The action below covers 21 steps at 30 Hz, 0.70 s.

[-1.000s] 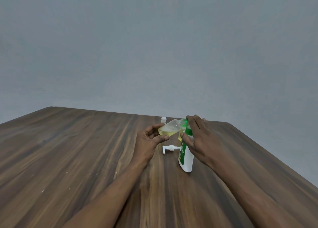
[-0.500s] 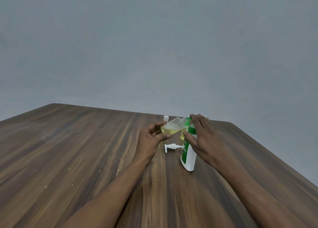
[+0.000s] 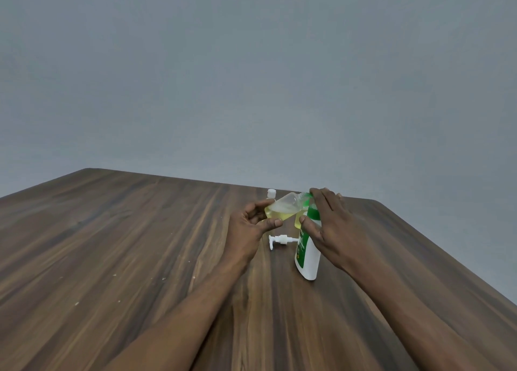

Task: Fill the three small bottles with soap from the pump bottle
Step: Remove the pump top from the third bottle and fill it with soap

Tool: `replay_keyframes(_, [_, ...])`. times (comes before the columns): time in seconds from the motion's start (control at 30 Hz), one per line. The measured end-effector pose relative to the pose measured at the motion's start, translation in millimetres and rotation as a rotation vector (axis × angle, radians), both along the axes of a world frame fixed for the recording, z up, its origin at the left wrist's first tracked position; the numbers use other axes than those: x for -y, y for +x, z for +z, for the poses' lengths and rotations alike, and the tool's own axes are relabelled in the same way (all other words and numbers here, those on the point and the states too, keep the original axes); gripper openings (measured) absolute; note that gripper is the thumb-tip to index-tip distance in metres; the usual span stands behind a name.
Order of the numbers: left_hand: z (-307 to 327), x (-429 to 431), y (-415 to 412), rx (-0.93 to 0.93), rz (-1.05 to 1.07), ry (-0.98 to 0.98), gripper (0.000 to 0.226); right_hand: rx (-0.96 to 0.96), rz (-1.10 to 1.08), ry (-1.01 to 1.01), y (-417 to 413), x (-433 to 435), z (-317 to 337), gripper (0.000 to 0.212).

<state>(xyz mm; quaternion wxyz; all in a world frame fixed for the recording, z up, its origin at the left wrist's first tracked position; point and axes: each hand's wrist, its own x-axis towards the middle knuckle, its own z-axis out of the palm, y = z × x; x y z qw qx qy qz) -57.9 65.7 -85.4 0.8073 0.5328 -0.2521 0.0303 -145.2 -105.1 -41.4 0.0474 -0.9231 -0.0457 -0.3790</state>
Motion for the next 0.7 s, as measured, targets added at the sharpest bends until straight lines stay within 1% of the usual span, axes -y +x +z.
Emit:
replay_keyframes(0.1, [3.8, 0.6, -0.9, 0.001, 0.001, -0.005, 0.047, -0.009, -0.014, -0.008, -0.4, 0.5, 2.7, 0.065])
replay_keyframes(0.27, [0.2, -1.7, -0.9, -0.002, -0.013, -0.004, 0.046, -0.009, 0.004, 0.017, 0.2, -0.3, -4.7, 0.053])
replay_keyframes(0.43, [-2.2, -1.5, -2.6, -0.01, -0.022, -0.023, 0.045, 0.011, -0.012, 0.0, 0.4, -3.2, -7.9, 0.059])
replay_keyframes(0.57, [1.6, 0.2, -0.8, -0.009, -0.013, -0.021, 0.045, -0.036, -0.021, -0.02, 6.5, 2.3, 0.2, 0.065])
replay_keyframes(0.7, [1.2, 0.4, -0.4, -0.002, -0.018, -0.019, 0.044, -0.016, -0.013, -0.014, 6.4, 4.9, -3.8, 0.057])
